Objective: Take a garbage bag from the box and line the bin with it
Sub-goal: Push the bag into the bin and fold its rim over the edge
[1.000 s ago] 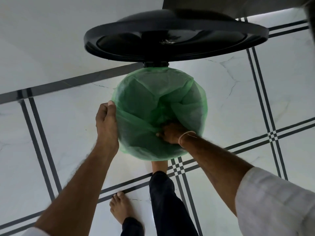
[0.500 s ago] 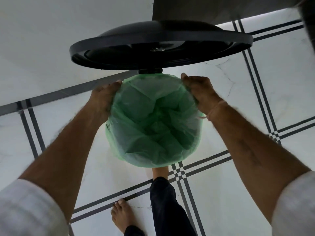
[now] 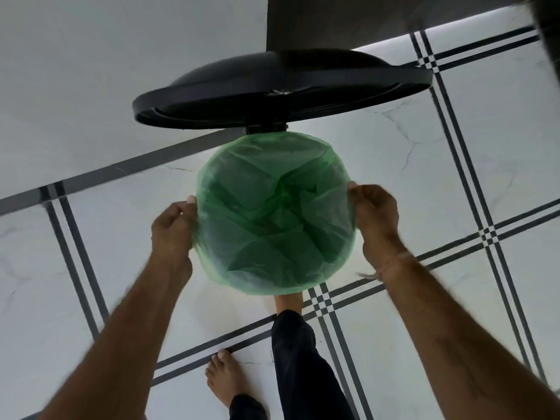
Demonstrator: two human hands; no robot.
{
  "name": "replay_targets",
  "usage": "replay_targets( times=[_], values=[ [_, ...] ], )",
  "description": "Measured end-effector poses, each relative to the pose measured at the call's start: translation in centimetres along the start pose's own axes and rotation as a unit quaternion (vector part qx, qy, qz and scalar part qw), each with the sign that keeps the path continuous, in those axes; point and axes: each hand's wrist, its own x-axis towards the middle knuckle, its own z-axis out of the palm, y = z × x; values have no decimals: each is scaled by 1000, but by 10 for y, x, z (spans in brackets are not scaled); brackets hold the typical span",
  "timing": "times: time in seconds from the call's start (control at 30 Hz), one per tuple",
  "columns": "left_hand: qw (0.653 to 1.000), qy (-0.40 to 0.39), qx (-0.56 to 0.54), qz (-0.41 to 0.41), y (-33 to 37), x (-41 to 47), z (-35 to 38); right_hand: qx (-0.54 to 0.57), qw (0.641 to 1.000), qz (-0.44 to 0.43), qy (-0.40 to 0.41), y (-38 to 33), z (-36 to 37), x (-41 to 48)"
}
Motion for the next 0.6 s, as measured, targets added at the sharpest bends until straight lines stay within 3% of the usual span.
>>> replay_targets(
  times=[0.13, 0.23, 0.33, 0.5, 0.6],
  values=[
    [995, 30, -78, -44, -9, -10, 3, 124, 989, 62, -44, 6, -1, -2],
    [980, 64, -166, -93, -15, -17, -1, 155, 984, 77, 30, 7, 1, -4],
    [979, 84, -138, -122, -32, -37, -6, 124, 984, 96, 78, 17, 1, -16],
    [977, 26, -169, -124, -44, -53, 4, 178, 976, 124, 11, 27, -7, -25],
    [968, 11, -203, -146, -44, -48, 5, 224, 958, 162, -79, 25, -19, -24]
  ],
)
